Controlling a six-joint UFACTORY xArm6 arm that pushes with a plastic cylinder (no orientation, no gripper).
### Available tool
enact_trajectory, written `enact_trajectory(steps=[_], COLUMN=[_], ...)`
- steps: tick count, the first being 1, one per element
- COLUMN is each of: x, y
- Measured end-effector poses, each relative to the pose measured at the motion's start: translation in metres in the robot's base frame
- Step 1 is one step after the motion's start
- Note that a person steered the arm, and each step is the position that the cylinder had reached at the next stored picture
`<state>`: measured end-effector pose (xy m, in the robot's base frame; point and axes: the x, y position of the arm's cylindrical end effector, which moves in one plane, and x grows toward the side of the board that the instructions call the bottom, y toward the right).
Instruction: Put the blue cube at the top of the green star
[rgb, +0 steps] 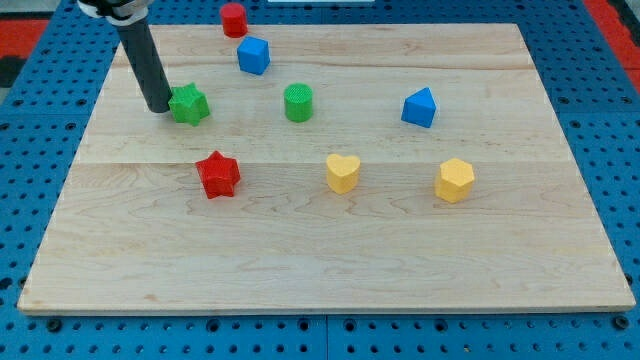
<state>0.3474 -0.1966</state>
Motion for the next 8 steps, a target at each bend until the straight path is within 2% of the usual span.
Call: enact_trajectory(steps=[2, 3, 5, 6, 8], x=[-0.06, -0.097, -0.145, -0.134, -0.081], y=[-0.034, -0.006, 0.106, 0.141, 0.12])
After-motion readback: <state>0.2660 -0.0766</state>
